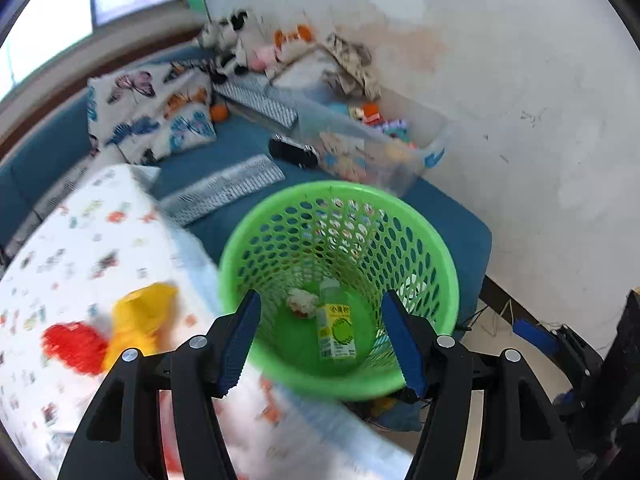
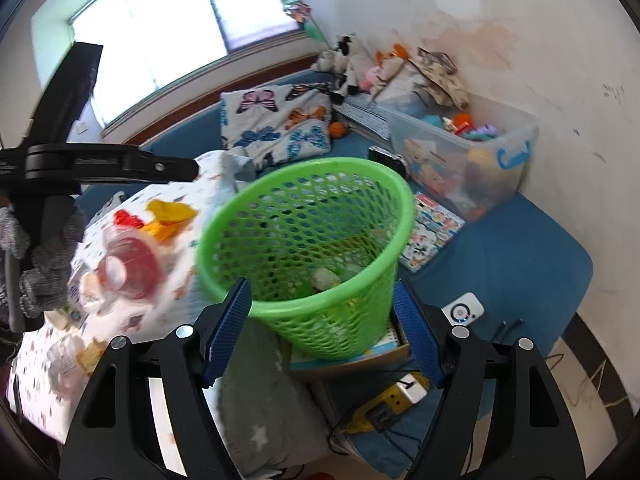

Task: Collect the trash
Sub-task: 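Drop the tissue into the green basket with the right gripper while the left drops the bottle in, then return both tools to the table and grasp the bread slice with the right gripper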

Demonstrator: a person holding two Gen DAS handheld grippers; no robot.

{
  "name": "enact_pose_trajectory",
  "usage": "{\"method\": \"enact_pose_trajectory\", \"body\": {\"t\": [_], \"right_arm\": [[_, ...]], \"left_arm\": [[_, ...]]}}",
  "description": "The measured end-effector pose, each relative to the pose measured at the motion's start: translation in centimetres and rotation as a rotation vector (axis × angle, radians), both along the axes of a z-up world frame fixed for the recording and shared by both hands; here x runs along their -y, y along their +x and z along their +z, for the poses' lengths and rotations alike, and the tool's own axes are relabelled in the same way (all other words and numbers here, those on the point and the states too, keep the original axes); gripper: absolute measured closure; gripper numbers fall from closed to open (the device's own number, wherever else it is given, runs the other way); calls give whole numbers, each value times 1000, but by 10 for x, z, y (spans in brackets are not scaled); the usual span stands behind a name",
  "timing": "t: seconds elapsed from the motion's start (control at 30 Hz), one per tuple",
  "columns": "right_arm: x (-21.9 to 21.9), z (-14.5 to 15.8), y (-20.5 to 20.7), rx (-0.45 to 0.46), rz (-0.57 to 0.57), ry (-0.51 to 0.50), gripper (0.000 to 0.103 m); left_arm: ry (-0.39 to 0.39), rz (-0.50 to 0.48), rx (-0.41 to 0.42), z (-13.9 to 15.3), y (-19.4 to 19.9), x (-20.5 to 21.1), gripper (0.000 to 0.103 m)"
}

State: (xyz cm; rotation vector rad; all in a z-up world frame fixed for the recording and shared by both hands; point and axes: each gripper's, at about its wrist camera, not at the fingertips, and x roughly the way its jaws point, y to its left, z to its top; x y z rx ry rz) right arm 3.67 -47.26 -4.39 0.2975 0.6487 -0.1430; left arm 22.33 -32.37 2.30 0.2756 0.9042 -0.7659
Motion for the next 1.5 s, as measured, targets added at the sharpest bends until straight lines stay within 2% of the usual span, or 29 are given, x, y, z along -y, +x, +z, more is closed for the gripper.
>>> {"method": "enact_pose_trajectory", "body": {"t": [0.2,0.3,0.67,0.97,1.13,1.5], "right_arm": [[-39,13,-6,23,81,-26,28],[-61,18,-5,28,129,-34,25],[-144,16,7,5,318,-56,25],[-217,-10,19,-68,490,-86,25],[-249,-30,24,-105,557,-137,25],[-273,-61,42,-176,591,-177,25]], "left_arm": [[-41,65,71,25,-33,-71,42],[-56,111,72,28,-41,-108,42],[-69,302,104,15,-65,-221,41],[-87,421,96,-4,-88,-281,41],[-87,466,93,-13,-103,-309,39],[-88,548,11,-52,-116,-358,39]]}}
